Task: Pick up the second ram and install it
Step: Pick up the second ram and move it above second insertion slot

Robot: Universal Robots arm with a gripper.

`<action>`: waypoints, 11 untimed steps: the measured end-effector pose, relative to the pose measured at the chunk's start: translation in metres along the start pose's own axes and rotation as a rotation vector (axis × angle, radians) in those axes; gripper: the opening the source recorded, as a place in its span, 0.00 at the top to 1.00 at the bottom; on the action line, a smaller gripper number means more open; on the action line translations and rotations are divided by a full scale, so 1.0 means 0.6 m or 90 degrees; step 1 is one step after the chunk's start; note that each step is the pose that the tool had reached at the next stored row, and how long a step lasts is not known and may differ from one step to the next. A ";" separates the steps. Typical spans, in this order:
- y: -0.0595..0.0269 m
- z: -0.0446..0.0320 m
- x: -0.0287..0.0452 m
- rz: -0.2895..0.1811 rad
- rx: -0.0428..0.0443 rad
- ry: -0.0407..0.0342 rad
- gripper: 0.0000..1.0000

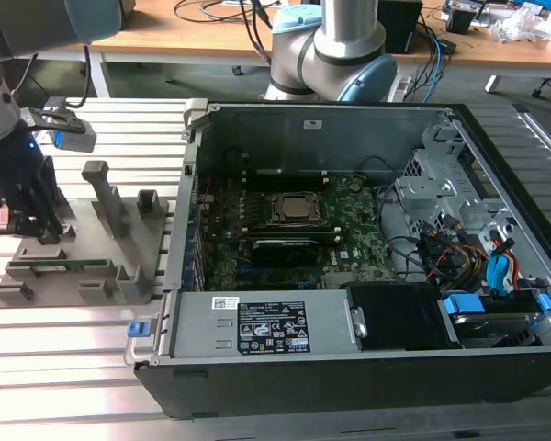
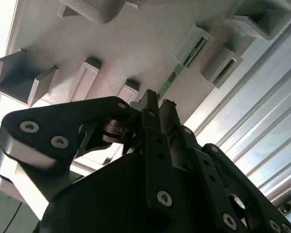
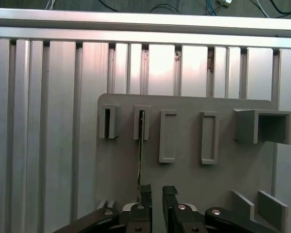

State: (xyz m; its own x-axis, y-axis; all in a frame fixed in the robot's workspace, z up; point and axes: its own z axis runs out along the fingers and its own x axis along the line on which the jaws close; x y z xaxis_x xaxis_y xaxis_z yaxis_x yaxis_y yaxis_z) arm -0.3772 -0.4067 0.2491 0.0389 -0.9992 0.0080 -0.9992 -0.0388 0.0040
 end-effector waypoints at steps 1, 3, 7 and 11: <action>0.000 0.006 0.002 0.000 -0.0002 0.0001 0.76; 0.000 0.012 0.008 0.000 -0.0001 0.0000 0.76; 0.001 0.030 0.022 0.000 -0.0002 0.0001 0.76; 0.002 0.047 0.024 0.000 -0.0001 0.0000 0.76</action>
State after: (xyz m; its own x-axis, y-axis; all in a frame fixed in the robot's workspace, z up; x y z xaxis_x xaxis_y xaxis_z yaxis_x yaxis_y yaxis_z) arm -0.3778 -0.4212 0.2212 0.0394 -0.9992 0.0080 -0.9992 -0.0393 0.0041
